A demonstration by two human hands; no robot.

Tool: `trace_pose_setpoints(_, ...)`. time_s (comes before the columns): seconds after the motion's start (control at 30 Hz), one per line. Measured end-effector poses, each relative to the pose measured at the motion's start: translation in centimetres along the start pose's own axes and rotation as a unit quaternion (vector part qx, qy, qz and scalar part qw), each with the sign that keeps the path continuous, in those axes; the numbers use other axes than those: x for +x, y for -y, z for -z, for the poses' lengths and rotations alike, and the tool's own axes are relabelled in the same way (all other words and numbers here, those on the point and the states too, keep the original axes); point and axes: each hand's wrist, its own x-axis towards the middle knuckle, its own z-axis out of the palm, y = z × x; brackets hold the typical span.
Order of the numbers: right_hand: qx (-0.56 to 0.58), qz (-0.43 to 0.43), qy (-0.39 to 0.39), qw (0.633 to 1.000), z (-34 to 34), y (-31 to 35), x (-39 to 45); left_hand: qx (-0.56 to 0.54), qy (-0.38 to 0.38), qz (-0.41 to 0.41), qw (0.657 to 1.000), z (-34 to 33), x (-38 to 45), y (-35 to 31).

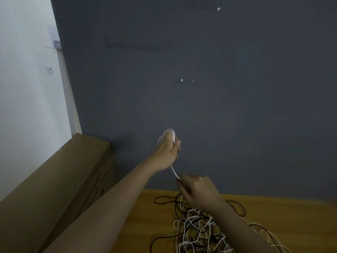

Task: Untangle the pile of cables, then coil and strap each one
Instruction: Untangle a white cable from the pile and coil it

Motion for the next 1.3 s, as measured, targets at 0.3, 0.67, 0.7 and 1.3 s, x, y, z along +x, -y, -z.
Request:
trace_pose_setpoints(0.3, 0.24, -0.257, -0.059, 0.935, 2.5, -5.1, 0.6, 0.06, 0.225, 0.023, 0.972, -0.1, -3.0, 0.5)
trace_pose_setpoints(0.67, 0.313, -0.335, 0.136, 0.878, -4.1, -2.1, -2.1, -0.45, 0.128, 0.08, 0.88, -1.3, -3.3, -2.1)
trace_pose_setpoints(0.7, 0.276, -0.311, 0.169, 0.893, -4.7, -1.5, -2.3, -0.473, 0.087, 0.1, 0.871, -1.9, -3.0, -2.1)
trace_pose_setpoints(1.3, 0.205, -0.272, -0.008, 0.94, -3.5, -2.0, -4.6, 0.181, 0.238, -0.002, 0.954, -4.4, -4.1, 3.5)
